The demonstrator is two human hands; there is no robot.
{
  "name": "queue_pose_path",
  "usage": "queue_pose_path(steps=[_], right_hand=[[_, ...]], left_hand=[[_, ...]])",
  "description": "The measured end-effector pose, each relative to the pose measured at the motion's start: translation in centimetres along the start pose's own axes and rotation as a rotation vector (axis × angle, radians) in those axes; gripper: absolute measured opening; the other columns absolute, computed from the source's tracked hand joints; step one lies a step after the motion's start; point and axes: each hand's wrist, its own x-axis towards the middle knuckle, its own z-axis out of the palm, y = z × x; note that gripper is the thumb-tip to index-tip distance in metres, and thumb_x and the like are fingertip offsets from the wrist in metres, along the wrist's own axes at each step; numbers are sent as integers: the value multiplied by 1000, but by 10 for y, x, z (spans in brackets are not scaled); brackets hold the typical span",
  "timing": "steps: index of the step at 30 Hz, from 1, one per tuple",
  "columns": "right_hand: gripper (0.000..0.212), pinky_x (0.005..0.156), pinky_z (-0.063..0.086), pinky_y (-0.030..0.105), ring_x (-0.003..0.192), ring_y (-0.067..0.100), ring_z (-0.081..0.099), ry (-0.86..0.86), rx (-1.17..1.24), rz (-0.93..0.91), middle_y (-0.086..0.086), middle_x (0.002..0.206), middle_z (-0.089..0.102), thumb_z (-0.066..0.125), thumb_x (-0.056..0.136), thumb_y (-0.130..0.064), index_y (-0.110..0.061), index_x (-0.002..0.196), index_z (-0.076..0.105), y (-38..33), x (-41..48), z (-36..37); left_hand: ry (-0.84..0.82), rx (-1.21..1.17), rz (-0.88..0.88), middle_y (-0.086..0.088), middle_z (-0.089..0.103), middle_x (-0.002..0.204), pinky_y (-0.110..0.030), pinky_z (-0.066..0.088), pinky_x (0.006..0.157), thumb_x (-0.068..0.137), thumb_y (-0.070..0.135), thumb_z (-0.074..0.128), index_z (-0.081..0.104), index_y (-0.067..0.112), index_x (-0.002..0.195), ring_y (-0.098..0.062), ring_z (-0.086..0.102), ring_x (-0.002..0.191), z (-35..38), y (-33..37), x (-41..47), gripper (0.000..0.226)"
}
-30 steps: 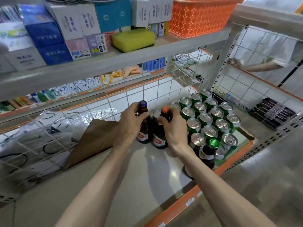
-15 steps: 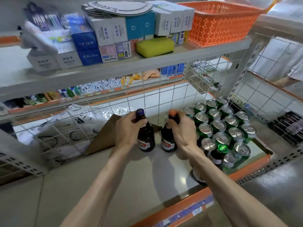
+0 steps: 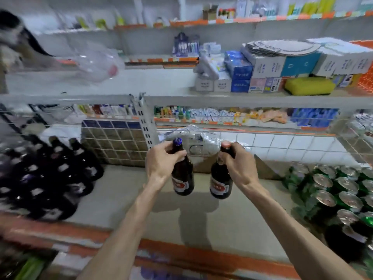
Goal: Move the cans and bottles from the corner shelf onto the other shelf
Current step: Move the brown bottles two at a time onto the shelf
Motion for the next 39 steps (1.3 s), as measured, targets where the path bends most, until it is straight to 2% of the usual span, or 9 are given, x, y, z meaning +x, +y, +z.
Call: queue_pose_path(steps=[4,9,13,17,23,26,30,33,39], right_hand=[[9,63,37,28,79,20,56,-85,36,-99,2,88,64,58,94,-18,-13,99,62,-45,-2,47],[11,65,41,30,83,22,61,-171,54,-202,3,91,67,59,94,-15,-14,104,62,-95,-7,103],[6,71,53,38,82,25,65,-212,69,-215,6,91,70,60,93,-18,-14,97,60,-129,-12,143],[6,71,53,35,83,21,66,-214,99,-189,3,90,70,61,93,-17,-15,90,57,-159,-19,183],[9,77,58,45,82,21,69,-189,105,-106,3,91,69,61,93,-23,-17,100,60,-187,-13,238],[15,81,57,39,85,18,67,-168,117,-100,1,93,69,60,94,-20,-15,108,61,-198,-9,256],[13,75,51,29,83,16,63,-159,72,-124,-2,91,65,60,95,-18,-12,106,61,-205,-2,280],[6,74,53,34,84,20,65,-183,38,-125,1,91,68,60,95,-19,-14,98,59,-201,6,299],[15,82,56,41,92,21,67,-208,67,-123,2,98,70,62,93,-15,-12,107,65,-195,14,337]], left_hand=[[130,34,-55,3,79,95,-29,57,84,68,32,90,79,21,104,-10,72,88,-64,-30,-3,39],[151,-42,-151,5,79,88,-42,61,83,66,29,90,80,19,99,-13,76,81,-129,-73,-5,35],[148,-42,-167,10,77,78,-37,60,85,75,24,86,78,22,94,-2,74,73,-170,-99,0,21],[96,-43,-150,9,77,77,-37,58,90,78,22,83,77,23,96,-1,74,69,-204,-127,16,18],[19,-21,-86,10,76,74,-37,59,88,77,23,84,77,21,94,0,73,68,-236,-162,49,19],[-9,-20,-95,11,76,73,-35,58,88,76,25,85,78,23,97,2,72,69,-243,-179,60,22],[-5,-7,-111,14,76,77,-33,59,84,71,32,88,78,26,100,0,73,78,-241,-201,71,31],[3,-35,-121,11,77,82,-27,59,81,71,29,89,78,24,102,-2,73,82,-237,-214,74,33],[5,-39,-131,11,78,87,-28,60,83,69,31,90,78,23,107,0,72,85,-229,-236,80,41]])
